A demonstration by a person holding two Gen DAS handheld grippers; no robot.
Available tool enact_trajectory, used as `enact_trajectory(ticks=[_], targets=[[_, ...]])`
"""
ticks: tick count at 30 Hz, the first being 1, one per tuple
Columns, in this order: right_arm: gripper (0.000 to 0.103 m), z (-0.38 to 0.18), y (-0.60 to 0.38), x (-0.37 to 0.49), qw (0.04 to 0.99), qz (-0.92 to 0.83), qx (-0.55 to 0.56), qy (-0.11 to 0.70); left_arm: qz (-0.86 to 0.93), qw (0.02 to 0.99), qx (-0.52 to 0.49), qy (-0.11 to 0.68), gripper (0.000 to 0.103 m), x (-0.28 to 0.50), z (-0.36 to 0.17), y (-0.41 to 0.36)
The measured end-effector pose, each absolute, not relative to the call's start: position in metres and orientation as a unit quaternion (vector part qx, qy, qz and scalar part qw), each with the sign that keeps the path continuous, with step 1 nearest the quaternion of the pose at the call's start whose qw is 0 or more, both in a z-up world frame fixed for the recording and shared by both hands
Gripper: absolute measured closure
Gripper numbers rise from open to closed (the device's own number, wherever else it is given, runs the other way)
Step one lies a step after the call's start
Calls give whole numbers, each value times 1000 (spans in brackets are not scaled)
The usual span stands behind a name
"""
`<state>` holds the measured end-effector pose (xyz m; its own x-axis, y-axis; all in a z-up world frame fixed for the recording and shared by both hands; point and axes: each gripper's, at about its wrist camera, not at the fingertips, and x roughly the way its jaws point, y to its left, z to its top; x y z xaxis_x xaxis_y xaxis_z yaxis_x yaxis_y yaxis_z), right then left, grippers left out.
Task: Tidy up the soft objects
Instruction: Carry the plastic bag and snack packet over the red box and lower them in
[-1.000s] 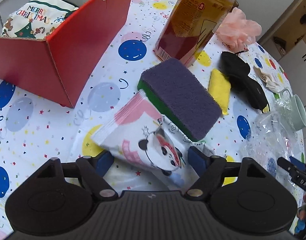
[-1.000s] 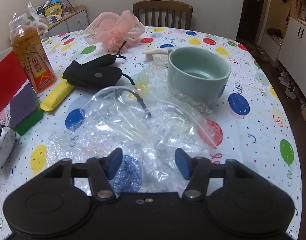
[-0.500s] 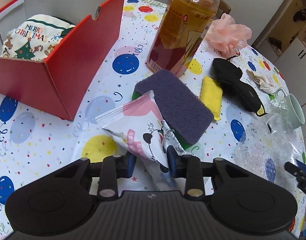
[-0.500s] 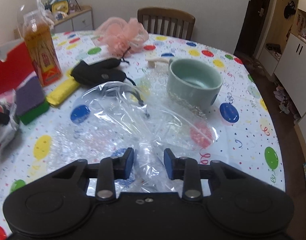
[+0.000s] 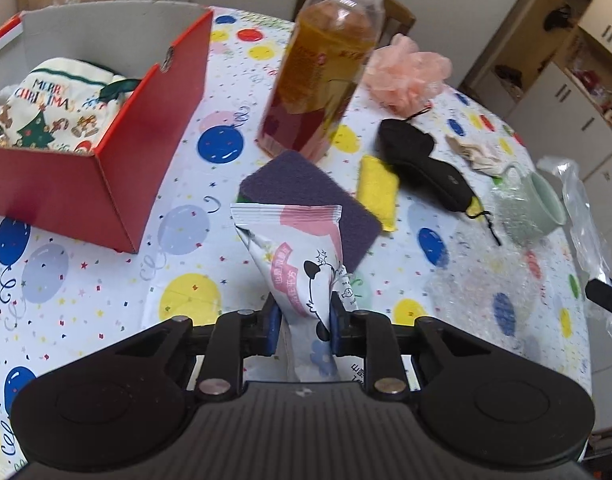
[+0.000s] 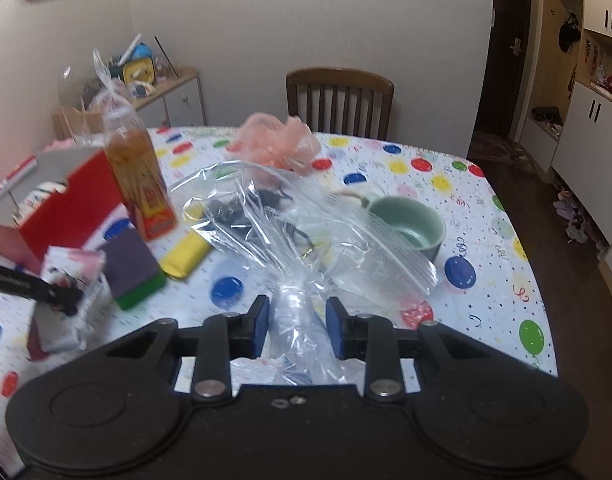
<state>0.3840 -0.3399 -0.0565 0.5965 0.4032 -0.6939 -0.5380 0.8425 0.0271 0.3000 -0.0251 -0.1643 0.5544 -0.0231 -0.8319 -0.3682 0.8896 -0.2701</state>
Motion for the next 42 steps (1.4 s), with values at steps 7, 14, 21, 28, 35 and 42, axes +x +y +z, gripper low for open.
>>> enact_trajectory(ticks=[7,14,21,28,35,42], targets=[[73,-29,-318,361,894,267,-93,349,60,866,-207,451,80,293,-141,-25],[73,-5,-281,337,897,273,-99,333,22,870,-218,441,80,289,-114,-15],[73,17,-236,316,896,290,-95,321,-15,880,-221,419,80,284,-87,5],[73,35,-188,299,896,304,-99,308,-27,888,-215,407,80,278,-65,35],[73,44,-144,289,893,318,-98,303,-29,893,-211,397,80,266,-49,74],[73,46,-100,290,891,326,-86,304,-9,899,-202,388,80,254,-37,120]])
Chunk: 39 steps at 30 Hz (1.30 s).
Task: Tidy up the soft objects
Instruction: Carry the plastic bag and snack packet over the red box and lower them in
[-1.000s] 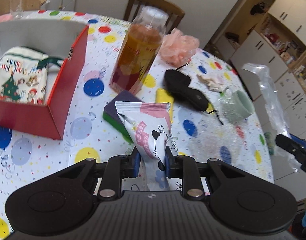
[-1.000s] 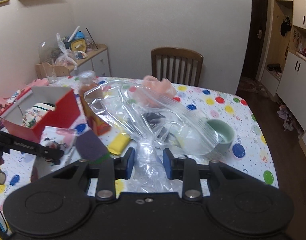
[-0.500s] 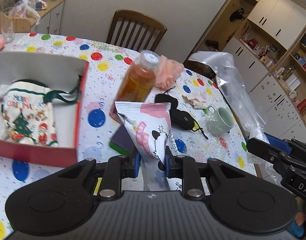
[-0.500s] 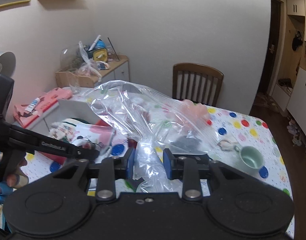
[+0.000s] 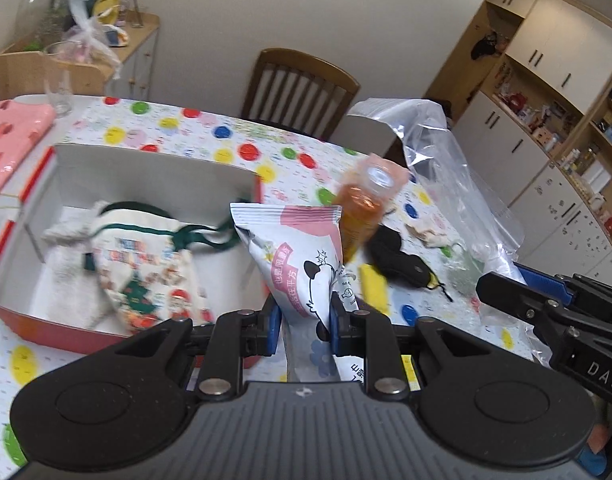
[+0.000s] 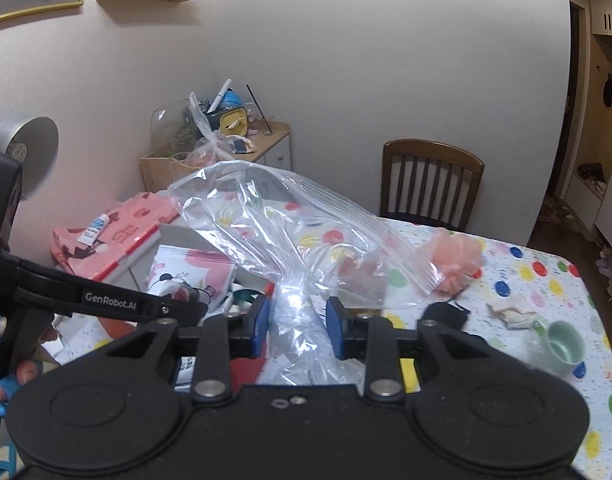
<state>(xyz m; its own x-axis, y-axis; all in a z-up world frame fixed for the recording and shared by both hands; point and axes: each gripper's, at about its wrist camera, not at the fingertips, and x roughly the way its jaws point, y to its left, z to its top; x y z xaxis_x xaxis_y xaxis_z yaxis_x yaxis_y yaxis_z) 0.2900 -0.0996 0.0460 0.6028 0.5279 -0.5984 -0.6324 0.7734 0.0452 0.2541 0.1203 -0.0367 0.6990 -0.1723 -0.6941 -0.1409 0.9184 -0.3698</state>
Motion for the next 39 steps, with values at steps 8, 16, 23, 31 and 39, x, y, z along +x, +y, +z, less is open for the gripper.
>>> enact_trajectory(ticks=[8,16,23,31,39], targets=[[73,35,-45,295,881,336,-89,321,29,904,-197,378,80,248,-32,183],[73,15,12,314,877,327,-128,328,59,907,-176,377,80,255,-34,241],[73,-11,63,333,864,331,-161,345,81,899,-158,400,80,273,-54,281],[73,-55,100,352,838,334,-186,389,87,886,-130,437,80,297,-91,301],[73,-93,114,356,818,321,-226,419,85,874,-97,469,80,310,-121,296]])
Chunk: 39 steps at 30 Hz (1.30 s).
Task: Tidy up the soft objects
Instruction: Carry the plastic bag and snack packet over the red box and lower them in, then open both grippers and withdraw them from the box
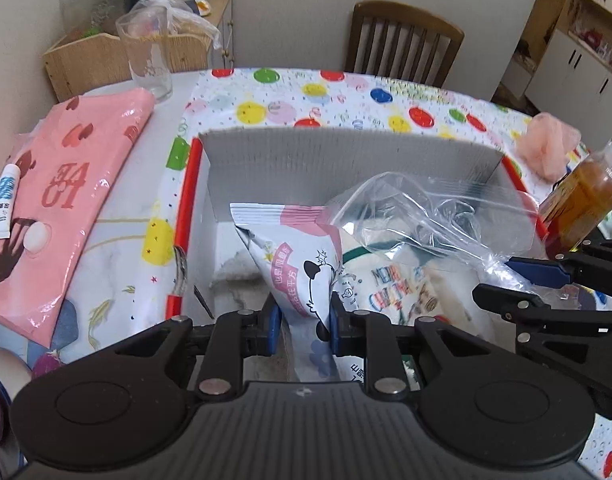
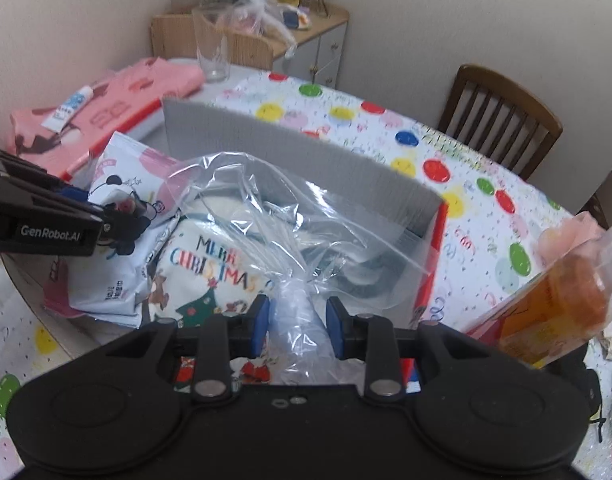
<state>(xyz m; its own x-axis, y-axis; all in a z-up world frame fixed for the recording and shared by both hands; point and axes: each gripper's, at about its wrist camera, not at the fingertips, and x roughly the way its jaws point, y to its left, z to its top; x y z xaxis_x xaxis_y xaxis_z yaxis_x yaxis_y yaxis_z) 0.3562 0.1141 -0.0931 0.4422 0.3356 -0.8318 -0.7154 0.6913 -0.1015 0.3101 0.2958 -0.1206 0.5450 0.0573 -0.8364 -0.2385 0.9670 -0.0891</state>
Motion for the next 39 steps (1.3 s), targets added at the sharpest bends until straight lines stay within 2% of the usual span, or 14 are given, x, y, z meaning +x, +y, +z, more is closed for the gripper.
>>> enact_trajectory(ticks=[13,21,23,29,36,39], targets=[[69,-112,116,350,804,325,-239,437,88,861,-70,497,80,320,-142,290],[54,-105,110,343,803,334,-238,432,96,857,-74,501,78,319,-143,292],[52,-101,107,342,806,336,-229,431,98,856,-77,502,74,318,-143,292],[50,-88,99,336,810,343,-215,425,101,854,-70,505,74,311,-142,287],[39,-66,80,328,821,346,-176,418,98,862,-76,492,74,296,-129,283],[39,-55,70,322,826,350,-158,413,92,869,-84,479,74,289,-119,281]])
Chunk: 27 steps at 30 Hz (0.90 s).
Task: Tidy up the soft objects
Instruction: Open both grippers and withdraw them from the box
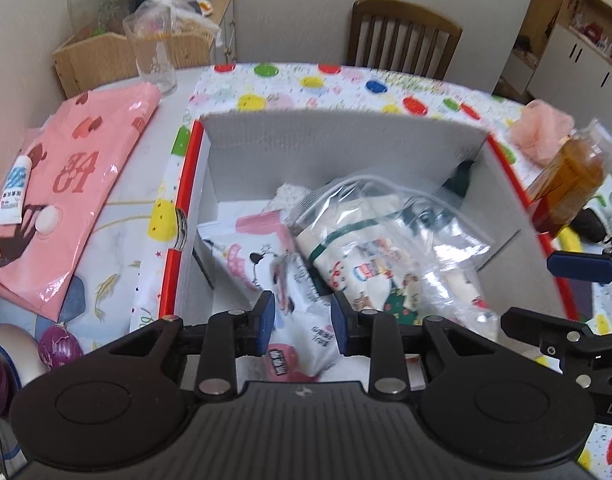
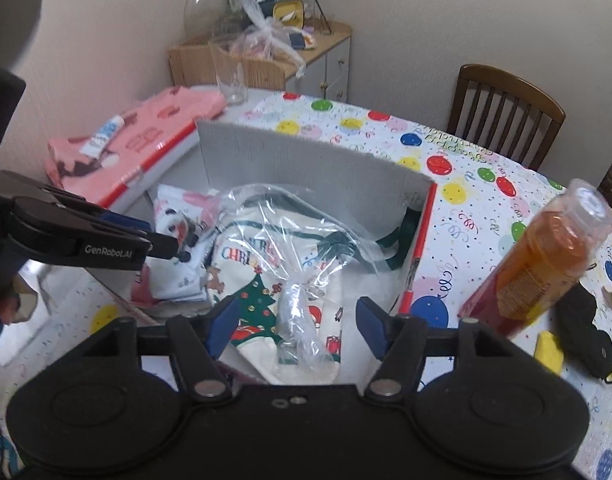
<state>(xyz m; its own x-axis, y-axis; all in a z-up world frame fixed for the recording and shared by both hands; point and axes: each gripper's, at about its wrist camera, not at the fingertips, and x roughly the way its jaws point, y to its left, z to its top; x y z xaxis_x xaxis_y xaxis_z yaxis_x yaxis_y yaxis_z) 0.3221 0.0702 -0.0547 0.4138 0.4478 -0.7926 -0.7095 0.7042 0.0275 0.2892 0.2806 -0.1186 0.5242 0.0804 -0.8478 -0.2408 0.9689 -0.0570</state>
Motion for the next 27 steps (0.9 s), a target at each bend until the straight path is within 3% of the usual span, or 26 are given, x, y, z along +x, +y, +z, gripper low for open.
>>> enact_trajectory(ticks=[6,8,9,14,19,22,27], targets=[[32,-30,46,312,841,349,-132,392,77,884,-89,453,69,279,-95,268],[32,-22,35,309,846,348,-120,386,66,888,-98,445,29,276,-88,264],[32,-17,30,308,849,347,-114,383,63,890,-102,440,26,274,-84,261],[31,5,2,300,863,341,-87,362,33,904,-100,414,26,266,-65,239],[23,30,-36,287,881,335,-62,329,4,920,-80,385,26,257,-41,208],[21,42,-61,280,893,323,-51,310,-11,928,-70,365,19,253,-27,189],[15,51,-105,272,912,292,-38,286,-47,939,-62,335,18,250,-13,156]])
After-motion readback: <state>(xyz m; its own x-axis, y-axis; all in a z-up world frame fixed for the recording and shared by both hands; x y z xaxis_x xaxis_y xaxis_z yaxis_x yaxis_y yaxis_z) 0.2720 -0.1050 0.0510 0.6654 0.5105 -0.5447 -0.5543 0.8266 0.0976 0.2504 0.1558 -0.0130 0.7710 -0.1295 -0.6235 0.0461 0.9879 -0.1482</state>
